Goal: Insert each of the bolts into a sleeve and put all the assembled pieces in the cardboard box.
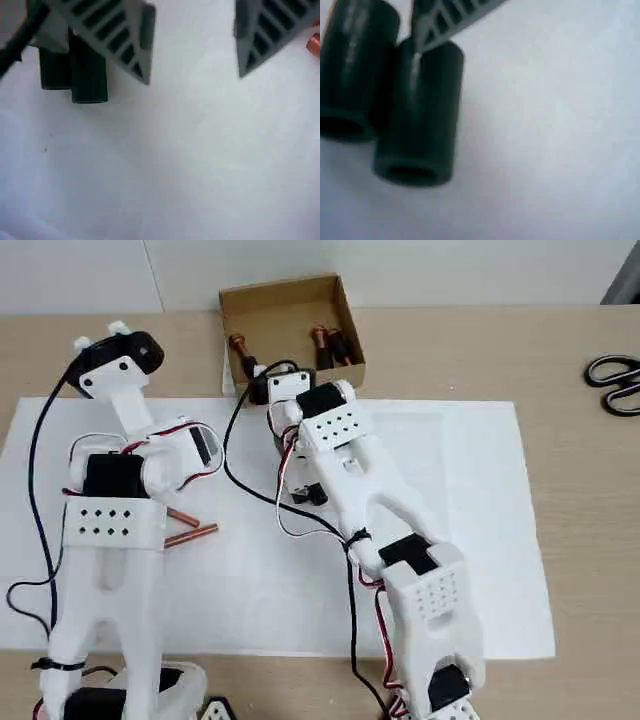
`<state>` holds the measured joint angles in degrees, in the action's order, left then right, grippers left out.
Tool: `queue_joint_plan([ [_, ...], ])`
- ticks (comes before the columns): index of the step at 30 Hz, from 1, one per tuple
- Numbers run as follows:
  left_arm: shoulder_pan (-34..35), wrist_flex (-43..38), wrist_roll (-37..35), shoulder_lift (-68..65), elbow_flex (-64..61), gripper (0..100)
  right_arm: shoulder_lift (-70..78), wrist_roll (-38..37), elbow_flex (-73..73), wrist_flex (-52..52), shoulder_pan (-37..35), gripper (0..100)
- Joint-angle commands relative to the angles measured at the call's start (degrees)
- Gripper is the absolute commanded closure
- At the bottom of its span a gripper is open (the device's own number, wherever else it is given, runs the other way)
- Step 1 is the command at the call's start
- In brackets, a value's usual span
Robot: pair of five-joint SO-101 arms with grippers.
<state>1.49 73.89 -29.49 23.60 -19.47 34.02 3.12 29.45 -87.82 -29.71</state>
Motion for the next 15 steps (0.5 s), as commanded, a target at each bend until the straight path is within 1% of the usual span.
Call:
queue_joint_plan([
  [1,0.44,-1.14,-0.09,2.29,0.48,89,-0.31,-0.62,0.18,1.1,0.48,85.8],
  [15,0.44,-1.23,-0.09,2.29,0.48,89,4.53,-0.62,0.18,1.63,0.57,86.1],
])
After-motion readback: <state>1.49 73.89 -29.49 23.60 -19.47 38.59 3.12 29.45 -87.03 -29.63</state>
